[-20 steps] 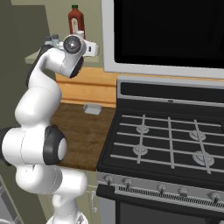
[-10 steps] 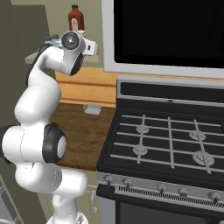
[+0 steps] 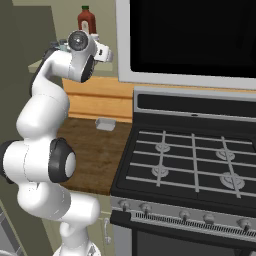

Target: Put the shaker and condiment bottle from the counter next to their counterparts in the cabinet.

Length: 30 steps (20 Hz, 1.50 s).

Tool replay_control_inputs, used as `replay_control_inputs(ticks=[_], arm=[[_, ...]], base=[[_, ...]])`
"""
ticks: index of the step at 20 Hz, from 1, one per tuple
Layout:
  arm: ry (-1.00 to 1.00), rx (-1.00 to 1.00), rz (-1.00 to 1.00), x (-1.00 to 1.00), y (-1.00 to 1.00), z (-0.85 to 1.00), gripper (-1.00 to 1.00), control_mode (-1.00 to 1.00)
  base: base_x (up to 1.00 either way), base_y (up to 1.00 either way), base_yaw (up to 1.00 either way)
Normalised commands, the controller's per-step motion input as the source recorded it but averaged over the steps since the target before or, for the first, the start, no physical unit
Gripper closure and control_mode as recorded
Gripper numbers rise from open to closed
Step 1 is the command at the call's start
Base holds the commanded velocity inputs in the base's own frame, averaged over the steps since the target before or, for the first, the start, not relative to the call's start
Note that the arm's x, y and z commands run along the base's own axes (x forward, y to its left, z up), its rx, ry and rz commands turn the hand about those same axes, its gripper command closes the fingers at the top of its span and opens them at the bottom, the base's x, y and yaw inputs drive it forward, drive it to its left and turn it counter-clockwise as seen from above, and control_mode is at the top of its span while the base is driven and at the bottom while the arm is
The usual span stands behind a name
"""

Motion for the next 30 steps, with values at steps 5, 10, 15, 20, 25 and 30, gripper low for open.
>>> replay_control_inputs(ticks=[5, 10, 15, 20, 25, 30], arm=[[-0.03, -0.12, 0.04, 0.46, 0.04, 0.00, 1.00, -1.00], [-0.03, -0.19, 0.04, 0.43, 0.13, 0.00, 1.00, -1.00], [0.01, -0.11, 0.02, 0.22, 0.07, -0.01, 1.00, -1.00], [0.08, -0.02, 0.00, 0.24, 0.00, -0.01, 1.00, -1.00], [0.11, -0.02, 0.00, 0.30, 0.00, -0.06, 1.00, -1.00], [0.03, 0.00, 0.00, 0.22, 0.00, 0.00, 1.00, -1.00]], base=[[0.00, 0.00, 0.00], [0.00, 0.00, 0.00], [0.00, 0.00, 0.00], [0.00, 0.00, 0.00], [0.00, 0.00, 0.00], [0.00, 0.00, 0.00]])
